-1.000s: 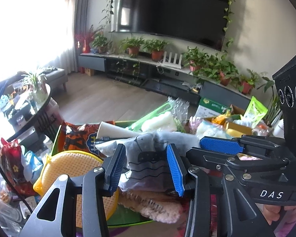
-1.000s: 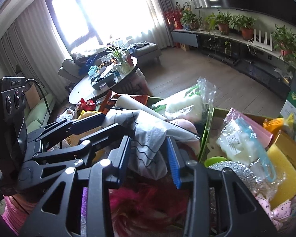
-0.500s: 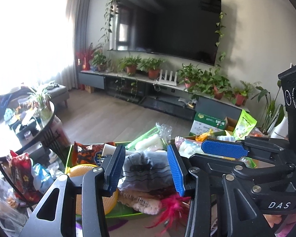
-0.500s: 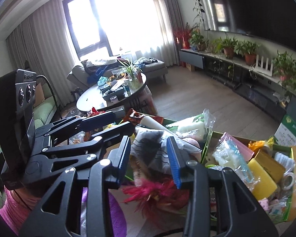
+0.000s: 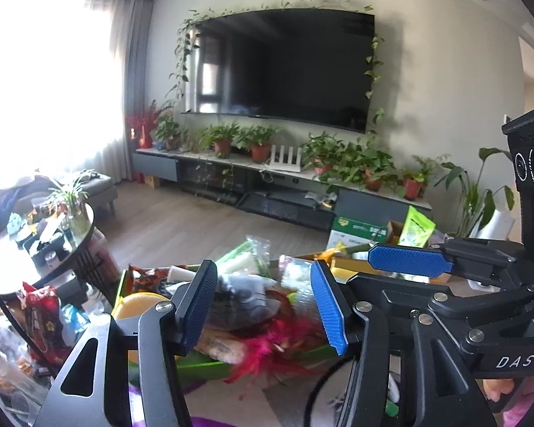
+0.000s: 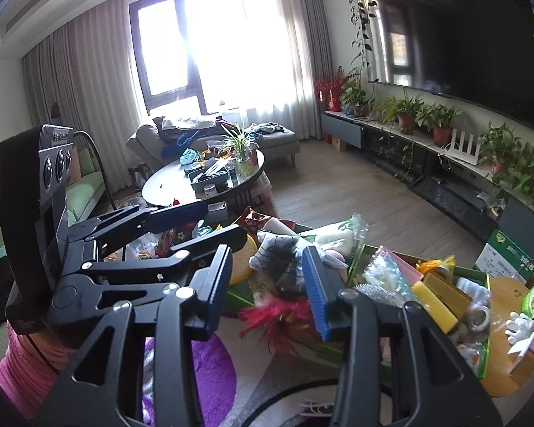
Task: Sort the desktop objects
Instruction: 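Withdraw both tools from the box back over the rug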
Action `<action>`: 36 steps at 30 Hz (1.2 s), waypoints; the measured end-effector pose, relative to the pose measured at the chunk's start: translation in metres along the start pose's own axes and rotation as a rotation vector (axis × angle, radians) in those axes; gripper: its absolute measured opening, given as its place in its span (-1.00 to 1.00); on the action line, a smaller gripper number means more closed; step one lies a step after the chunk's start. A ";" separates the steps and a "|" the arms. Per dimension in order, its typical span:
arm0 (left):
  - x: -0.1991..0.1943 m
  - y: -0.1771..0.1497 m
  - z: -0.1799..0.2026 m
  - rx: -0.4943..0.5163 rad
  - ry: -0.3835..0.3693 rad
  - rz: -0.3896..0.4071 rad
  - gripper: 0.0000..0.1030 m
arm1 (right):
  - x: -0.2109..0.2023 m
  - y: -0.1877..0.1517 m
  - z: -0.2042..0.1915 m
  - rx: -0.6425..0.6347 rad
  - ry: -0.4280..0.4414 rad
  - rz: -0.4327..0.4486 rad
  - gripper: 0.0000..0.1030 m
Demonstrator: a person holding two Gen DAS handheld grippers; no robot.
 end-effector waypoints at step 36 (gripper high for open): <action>-0.058 -0.054 0.105 0.066 -0.102 -0.046 0.07 | -0.108 -0.076 0.010 0.067 -0.041 0.012 -0.19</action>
Point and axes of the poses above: each gripper's, at about its wrist camera, not at the fingertips, and x roughly the way its jaws point, z to its right, y to its top, the point moved 7 cm from there along x, roughly the way its jaws point, and after that the axes turned 4 degrees about z, right-handed, at the moved point
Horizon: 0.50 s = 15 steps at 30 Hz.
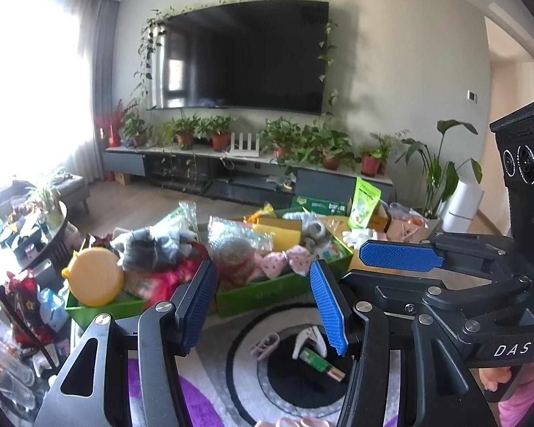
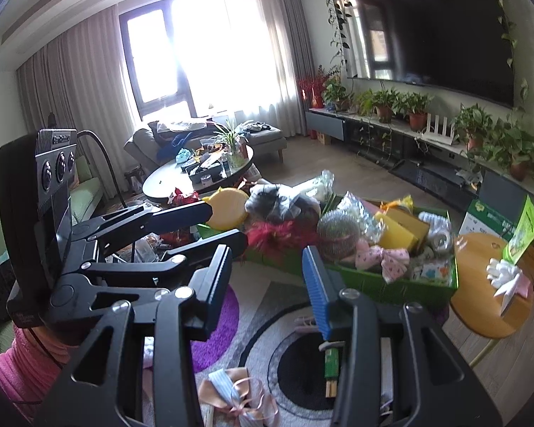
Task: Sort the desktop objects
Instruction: 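Withdraw both tools from the box back over the rug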
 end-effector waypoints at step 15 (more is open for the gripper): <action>0.040 -0.054 0.020 -0.013 -0.051 -0.135 0.07 | 0.014 -0.057 0.030 0.095 -0.021 -0.082 -0.19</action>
Point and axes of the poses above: each gripper's, at about its wrist camera, not at the fingertips, and x roughly the way its jaws point, z to its right, y to its top, the point moved 7 cm from there along x, roughly the way its jaws point, and after that the axes turned 4 degrees about z, right-handed, at the moved point
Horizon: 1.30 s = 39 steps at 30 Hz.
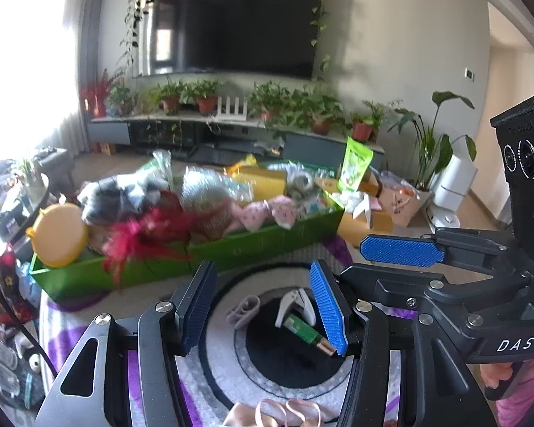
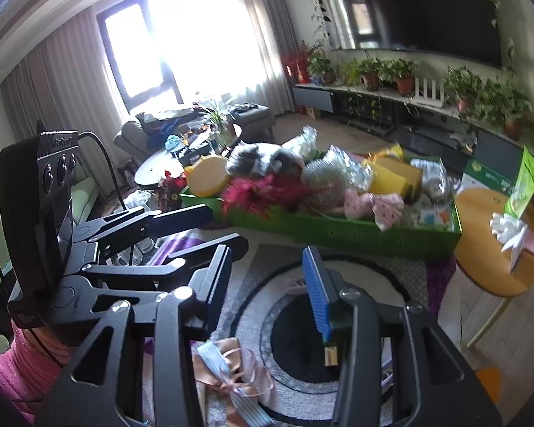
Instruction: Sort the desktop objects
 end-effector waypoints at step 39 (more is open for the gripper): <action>0.096 -0.082 0.022 -0.025 -0.093 -0.223 -0.32 | 0.069 -0.092 0.086 0.193 -0.121 -0.195 -0.44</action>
Point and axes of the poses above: each gripper's, at about its wrist camera, not at the fingertips, and x roughly the way its jaws point, z to its right, y to its top, the point moved 7 cm from there along x, roughly the way its jaws point, and after that the axes turned 4 degrees about z, right-handed, at the moved point
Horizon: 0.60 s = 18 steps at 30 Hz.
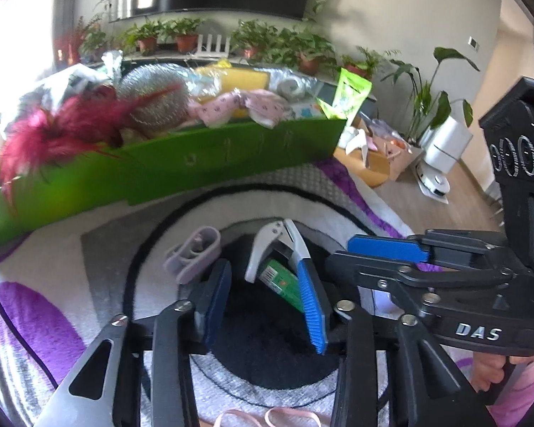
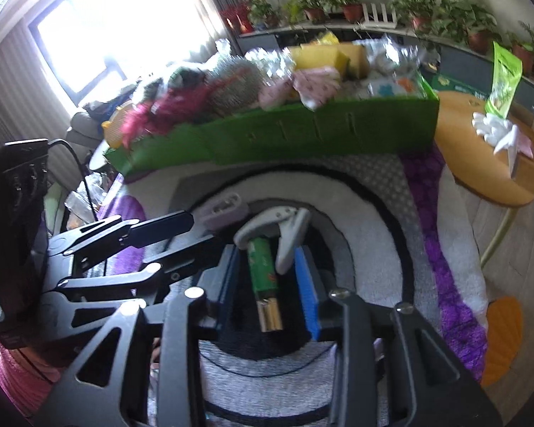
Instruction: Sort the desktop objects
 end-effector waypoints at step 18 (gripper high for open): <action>0.031 -0.006 -0.016 -0.024 0.015 -0.058 -0.41 | 0.042 -0.011 0.020 0.054 -0.054 -0.084 -0.53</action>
Point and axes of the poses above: each gripper's, at about its wrist camera, not at the fingertips, and x roughly the way its jaws point, z to its right, y to its top, the point moved 7 cm from there along x, roughly the way its jaws point, and after that the axes turned 4 degrees about z, right-handed, at the moved point
